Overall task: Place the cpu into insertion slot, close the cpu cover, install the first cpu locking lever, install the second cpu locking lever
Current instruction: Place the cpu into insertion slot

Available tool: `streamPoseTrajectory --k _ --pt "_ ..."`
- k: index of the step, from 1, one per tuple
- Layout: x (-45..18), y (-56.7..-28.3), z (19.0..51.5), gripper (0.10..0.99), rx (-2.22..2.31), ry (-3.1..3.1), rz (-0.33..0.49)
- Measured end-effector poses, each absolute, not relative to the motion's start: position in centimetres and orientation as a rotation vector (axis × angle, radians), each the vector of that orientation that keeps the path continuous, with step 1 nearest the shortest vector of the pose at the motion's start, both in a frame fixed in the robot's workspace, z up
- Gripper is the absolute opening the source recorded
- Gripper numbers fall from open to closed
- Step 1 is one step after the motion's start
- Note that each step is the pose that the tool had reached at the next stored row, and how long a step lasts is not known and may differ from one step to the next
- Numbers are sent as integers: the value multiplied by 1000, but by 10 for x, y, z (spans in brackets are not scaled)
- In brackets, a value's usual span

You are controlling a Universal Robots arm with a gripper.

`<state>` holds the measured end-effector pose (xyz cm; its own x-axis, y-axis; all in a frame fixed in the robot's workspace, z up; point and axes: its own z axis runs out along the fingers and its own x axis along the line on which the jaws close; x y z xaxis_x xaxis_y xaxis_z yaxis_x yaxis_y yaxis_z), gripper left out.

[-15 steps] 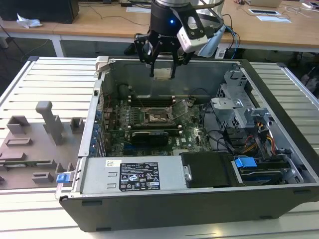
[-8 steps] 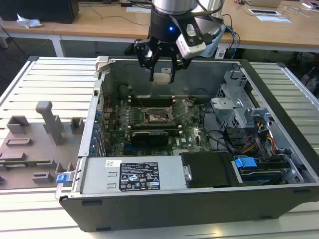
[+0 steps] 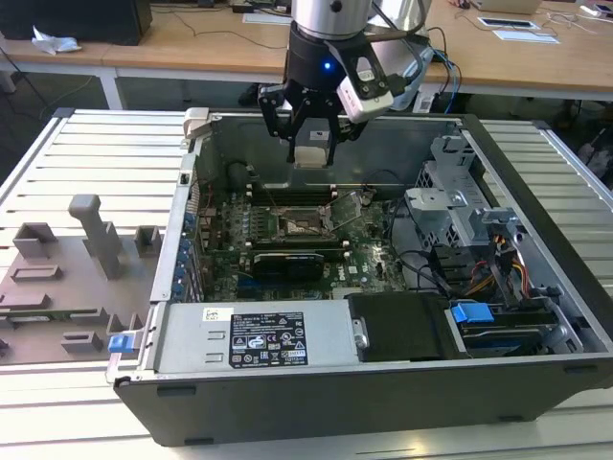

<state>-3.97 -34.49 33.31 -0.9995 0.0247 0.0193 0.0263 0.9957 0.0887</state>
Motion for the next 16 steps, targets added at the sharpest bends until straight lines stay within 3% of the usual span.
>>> streamPoseTrajectory --k 16 --pt "-40 -344 307 545 -40 -3120 -139"
